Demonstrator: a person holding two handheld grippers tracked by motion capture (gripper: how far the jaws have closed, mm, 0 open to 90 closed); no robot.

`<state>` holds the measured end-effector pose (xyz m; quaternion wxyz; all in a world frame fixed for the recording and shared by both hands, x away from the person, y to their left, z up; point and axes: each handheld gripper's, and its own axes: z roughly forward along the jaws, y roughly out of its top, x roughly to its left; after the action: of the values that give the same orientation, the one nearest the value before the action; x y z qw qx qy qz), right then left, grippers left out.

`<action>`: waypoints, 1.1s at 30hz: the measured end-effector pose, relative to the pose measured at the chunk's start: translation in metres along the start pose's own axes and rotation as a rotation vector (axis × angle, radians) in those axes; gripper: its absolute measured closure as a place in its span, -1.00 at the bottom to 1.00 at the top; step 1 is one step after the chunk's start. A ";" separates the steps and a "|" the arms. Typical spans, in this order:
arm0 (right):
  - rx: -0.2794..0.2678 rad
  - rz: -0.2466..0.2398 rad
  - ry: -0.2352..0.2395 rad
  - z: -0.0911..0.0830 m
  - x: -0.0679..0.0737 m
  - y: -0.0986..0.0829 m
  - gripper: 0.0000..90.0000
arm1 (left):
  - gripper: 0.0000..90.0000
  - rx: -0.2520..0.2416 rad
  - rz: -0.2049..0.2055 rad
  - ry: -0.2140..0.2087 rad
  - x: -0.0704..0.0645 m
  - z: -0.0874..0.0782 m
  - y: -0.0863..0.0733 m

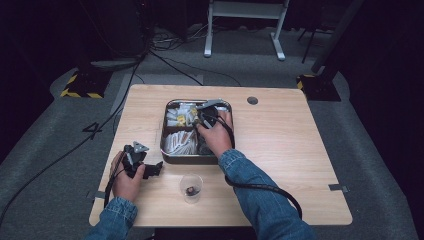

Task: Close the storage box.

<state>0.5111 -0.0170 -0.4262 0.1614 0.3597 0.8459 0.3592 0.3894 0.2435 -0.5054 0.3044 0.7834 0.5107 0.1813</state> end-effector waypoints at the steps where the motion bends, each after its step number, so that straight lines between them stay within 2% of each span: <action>1: 0.002 0.002 0.003 0.001 0.000 -0.001 0.31 | -1.00 0.000 0.000 0.000 0.000 0.000 0.000; 10: 0.005 -0.001 0.019 0.002 -0.003 -0.002 0.31 | -1.00 0.000 0.000 0.001 0.000 0.000 0.000; 17: 0.015 -0.029 0.024 0.003 -0.004 -0.001 0.31 | -1.00 0.000 0.000 0.000 0.000 0.000 0.000; 21: 0.010 -0.023 0.032 0.002 -0.005 -0.002 0.29 | -1.00 -0.001 0.000 0.000 0.000 0.000 0.000; 27: -0.034 -0.013 0.037 -0.009 -0.010 0.001 0.11 | -1.00 -0.001 0.001 0.001 0.000 0.000 0.000; 33: -0.068 -0.003 0.043 -0.025 -0.018 0.003 0.09 | -1.00 -0.001 0.003 0.002 0.000 0.000 0.000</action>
<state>0.5116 -0.0410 -0.4068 0.1557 0.3447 0.8372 0.3950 0.3893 0.2436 -0.5054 0.3038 0.7838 0.5097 0.1830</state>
